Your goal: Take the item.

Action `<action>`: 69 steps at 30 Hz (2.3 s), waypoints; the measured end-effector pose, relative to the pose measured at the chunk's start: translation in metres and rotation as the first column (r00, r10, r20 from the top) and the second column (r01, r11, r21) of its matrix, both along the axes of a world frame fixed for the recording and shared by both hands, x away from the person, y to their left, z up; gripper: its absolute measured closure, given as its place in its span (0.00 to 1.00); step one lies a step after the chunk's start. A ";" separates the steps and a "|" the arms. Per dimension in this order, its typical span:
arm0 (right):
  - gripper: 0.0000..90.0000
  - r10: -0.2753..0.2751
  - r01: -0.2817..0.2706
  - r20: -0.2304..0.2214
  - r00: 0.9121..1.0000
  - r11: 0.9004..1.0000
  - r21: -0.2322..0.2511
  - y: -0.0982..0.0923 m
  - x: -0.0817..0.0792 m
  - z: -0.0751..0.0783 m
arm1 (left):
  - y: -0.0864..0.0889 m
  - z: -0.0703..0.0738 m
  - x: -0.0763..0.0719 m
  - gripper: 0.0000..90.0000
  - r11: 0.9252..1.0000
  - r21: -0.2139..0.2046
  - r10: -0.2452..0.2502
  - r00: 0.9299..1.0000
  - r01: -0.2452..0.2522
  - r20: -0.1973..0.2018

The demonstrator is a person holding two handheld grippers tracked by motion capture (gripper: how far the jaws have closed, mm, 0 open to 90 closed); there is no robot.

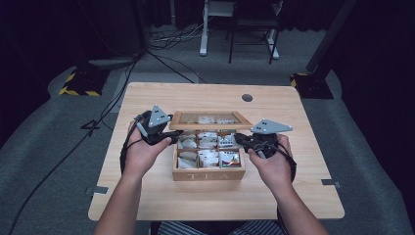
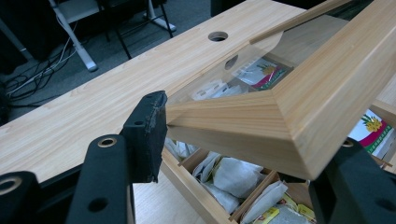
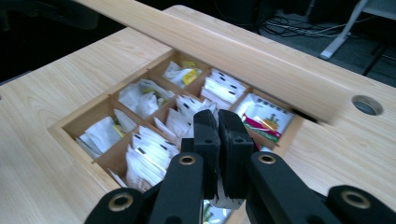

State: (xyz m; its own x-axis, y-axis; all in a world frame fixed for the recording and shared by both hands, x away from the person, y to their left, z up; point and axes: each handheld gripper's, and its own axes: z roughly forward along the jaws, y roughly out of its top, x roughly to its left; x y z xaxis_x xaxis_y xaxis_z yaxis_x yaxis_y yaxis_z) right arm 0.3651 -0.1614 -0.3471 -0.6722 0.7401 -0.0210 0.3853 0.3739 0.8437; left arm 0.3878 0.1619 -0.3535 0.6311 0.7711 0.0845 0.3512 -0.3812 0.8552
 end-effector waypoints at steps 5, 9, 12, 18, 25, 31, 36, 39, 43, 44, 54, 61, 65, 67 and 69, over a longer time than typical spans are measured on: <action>0.97 -0.039 0.039 -0.001 0.999 0.999 0.002 -0.016 0.001 0.000 | 0.000 0.000 0.000 0.49 1.000 -0.002 0.001 1.000 -0.001 -0.001; 0.97 -0.073 0.073 -0.006 0.997 0.997 0.002 -0.029 0.003 0.000 | 0.000 0.000 0.000 0.49 1.000 0.000 0.001 1.000 -0.001 -0.001; 0.97 -0.099 0.099 -0.009 0.995 0.995 0.004 -0.038 0.004 -0.001 | -0.001 0.000 0.000 0.49 1.000 0.003 0.002 1.000 -0.002 -0.003; 0.97 -0.146 0.146 -0.009 0.989 0.989 0.011 -0.057 0.007 -0.002 | -0.001 0.000 0.000 0.48 1.000 0.001 0.002 1.000 -0.002 -0.003; 0.97 -0.206 0.206 -0.022 0.978 0.978 0.024 -0.080 0.013 -0.006 | -0.001 0.000 0.000 0.48 1.000 0.002 0.002 1.000 -0.002 -0.003; 0.97 -0.247 0.249 -0.052 0.968 0.967 0.047 -0.097 0.019 -0.012 | -0.001 0.000 0.000 0.48 1.000 0.005 0.003 1.000 -0.003 -0.004; 0.97 -0.273 0.278 -0.081 0.959 0.958 0.065 -0.108 0.025 -0.020 | -0.001 0.000 0.000 0.48 1.000 0.010 0.003 1.000 -0.003 -0.002; 0.97 -0.285 0.294 -0.103 0.953 0.952 0.083 -0.114 0.027 -0.027 | -0.001 0.000 0.000 0.48 1.000 0.012 0.003 1.000 -0.003 0.000; 0.97 -0.295 0.309 -0.128 0.947 0.945 0.110 -0.121 0.030 -0.033 | -0.002 0.000 0.000 0.48 1.000 0.010 0.004 1.000 -0.004 -0.001; 0.97 -0.298 0.314 -0.136 0.945 0.942 0.118 -0.122 0.030 -0.035 | -0.002 0.000 0.000 0.48 1.000 0.009 0.004 1.000 -0.004 -0.001; 0.97 -0.300 0.328 -0.191 0.935 0.934 0.141 -0.127 0.031 -0.051 | -0.002 0.000 0.000 0.48 1.000 0.011 0.004 1.000 -0.004 0.000; 0.97 -0.306 0.341 -0.217 0.927 0.929 0.145 -0.131 0.031 -0.060 | -0.003 -0.001 0.000 0.47 1.000 0.016 0.005 1.000 -0.005 -0.003; 0.83 -0.317 0.350 -0.232 0.919 0.929 0.116 -0.130 0.030 -0.062 | -0.003 -0.001 0.001 0.47 1.000 0.020 0.007 1.000 -0.007 -0.003; 0.76 -0.345 0.362 -0.188 0.920 0.930 0.064 -0.128 0.028 -0.059 | -0.003 -0.001 0.001 0.47 1.000 0.019 0.007 1.000 -0.007 -0.004; 0.71 -0.352 0.363 -0.164 0.922 0.931 0.046 -0.126 0.027 -0.055 | -0.003 -0.002 0.001 0.47 1.000 0.022 0.008 1.000 -0.008 -0.003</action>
